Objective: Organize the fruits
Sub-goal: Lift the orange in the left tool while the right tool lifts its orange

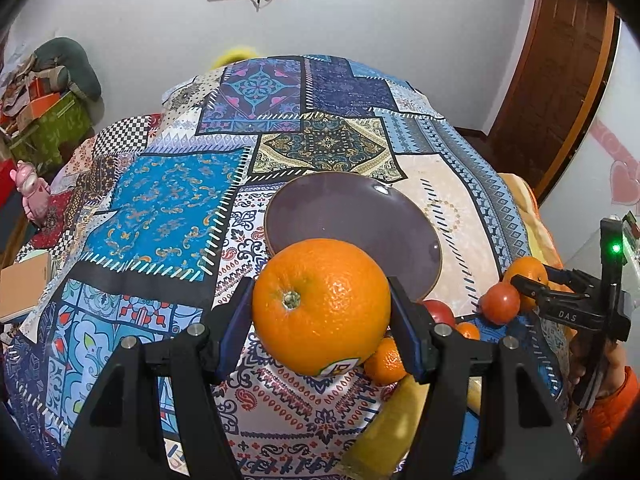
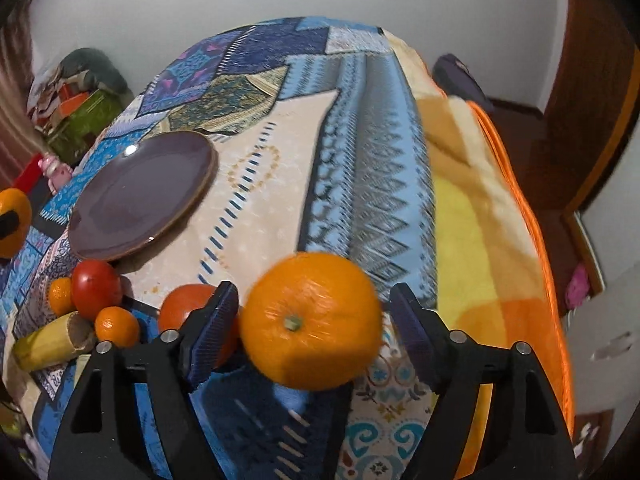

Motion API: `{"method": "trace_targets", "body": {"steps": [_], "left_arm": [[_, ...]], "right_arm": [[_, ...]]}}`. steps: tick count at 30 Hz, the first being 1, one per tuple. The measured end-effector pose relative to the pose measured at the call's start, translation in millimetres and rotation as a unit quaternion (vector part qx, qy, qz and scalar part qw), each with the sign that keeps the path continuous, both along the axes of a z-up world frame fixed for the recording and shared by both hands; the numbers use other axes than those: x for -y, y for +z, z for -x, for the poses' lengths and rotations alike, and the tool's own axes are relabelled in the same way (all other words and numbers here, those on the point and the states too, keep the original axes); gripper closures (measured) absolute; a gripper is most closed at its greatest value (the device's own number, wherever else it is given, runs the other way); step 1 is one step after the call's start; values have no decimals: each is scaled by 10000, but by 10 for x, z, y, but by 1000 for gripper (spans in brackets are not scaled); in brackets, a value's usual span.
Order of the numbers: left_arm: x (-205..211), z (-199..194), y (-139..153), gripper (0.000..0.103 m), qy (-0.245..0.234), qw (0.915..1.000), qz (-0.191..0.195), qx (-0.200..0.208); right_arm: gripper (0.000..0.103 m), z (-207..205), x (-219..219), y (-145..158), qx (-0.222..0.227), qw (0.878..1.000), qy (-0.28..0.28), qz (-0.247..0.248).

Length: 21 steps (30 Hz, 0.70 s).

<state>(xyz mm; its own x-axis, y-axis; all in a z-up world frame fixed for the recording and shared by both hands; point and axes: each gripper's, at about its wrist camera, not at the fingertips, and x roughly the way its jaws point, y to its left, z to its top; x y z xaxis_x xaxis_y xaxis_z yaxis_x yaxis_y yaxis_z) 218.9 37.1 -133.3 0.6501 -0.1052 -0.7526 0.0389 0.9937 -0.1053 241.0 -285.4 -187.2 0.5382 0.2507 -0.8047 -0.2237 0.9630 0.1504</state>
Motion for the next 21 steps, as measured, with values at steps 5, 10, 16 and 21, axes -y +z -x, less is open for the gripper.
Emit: {"method": "trace_targets", "body": {"steps": [5, 10, 16, 21], "left_arm": [[25, -36, -7, 40, 1, 10000, 20, -25], [59, -46, 17, 40, -23, 10000, 32, 10], [84, -93, 65, 40, -60, 10000, -16, 68], [110, -210, 119, 40, -92, 9998, -96, 151]], "right_arm": [[31, -39, -2, -45, -87, 9998, 93, -155], [37, -70, -99, -101, -175, 9995, 244, -55], [37, -63, -142, 7, -79, 9996, 283, 11], [37, -161, -272, 285, 270, 9987, 423, -114]]}}
